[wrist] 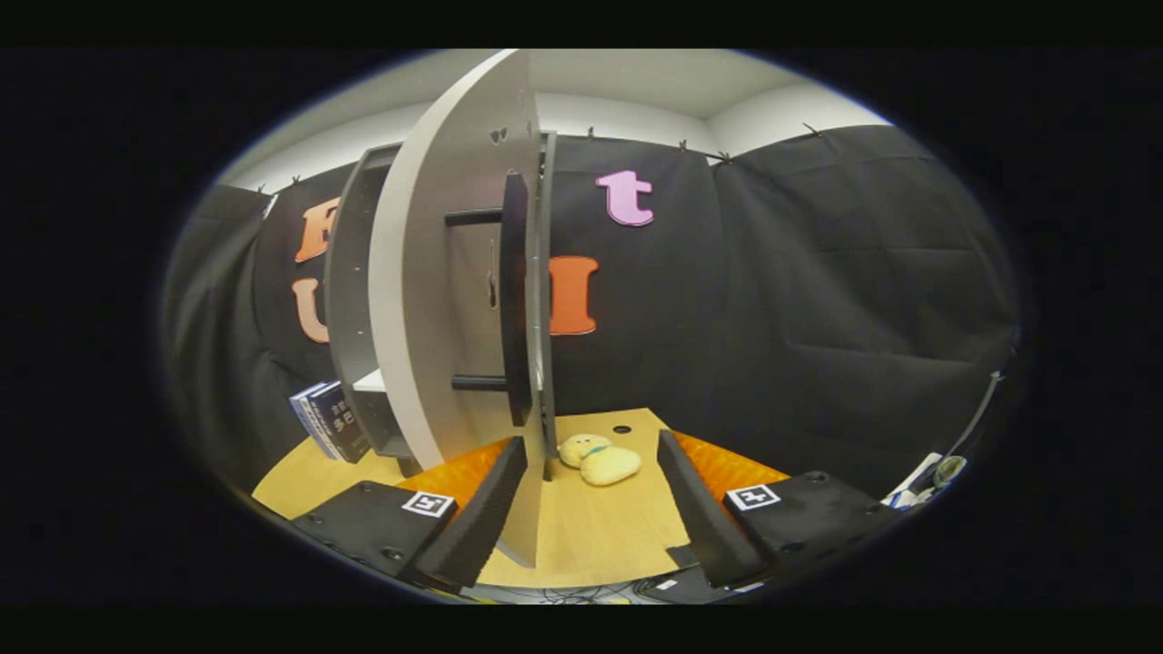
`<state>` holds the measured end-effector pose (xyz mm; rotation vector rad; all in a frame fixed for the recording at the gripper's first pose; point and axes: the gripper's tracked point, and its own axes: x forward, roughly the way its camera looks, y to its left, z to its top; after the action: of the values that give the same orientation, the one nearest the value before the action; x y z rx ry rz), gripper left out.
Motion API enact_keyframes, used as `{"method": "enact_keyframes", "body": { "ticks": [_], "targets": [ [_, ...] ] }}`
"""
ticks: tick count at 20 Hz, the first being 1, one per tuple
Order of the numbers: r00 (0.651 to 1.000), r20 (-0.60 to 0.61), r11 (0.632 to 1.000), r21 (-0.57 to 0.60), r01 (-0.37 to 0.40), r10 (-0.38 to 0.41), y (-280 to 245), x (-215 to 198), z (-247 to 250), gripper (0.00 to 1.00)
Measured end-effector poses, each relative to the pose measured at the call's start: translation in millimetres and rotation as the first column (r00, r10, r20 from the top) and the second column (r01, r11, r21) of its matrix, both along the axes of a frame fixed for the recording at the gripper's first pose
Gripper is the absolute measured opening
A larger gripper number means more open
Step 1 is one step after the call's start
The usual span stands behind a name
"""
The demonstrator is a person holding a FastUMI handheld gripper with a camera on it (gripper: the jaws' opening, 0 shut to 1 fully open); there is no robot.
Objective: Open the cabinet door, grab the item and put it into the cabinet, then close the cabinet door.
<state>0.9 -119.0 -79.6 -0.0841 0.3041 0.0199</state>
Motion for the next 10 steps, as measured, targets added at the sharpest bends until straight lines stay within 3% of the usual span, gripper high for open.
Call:
{"method": "enact_keyframes", "body": {
  "ticks": [10],
  "targets": [
    [0.997,-0.002,0.995,0.054,-0.082,0.082,95,10,-15,0.94]
  ]
}}
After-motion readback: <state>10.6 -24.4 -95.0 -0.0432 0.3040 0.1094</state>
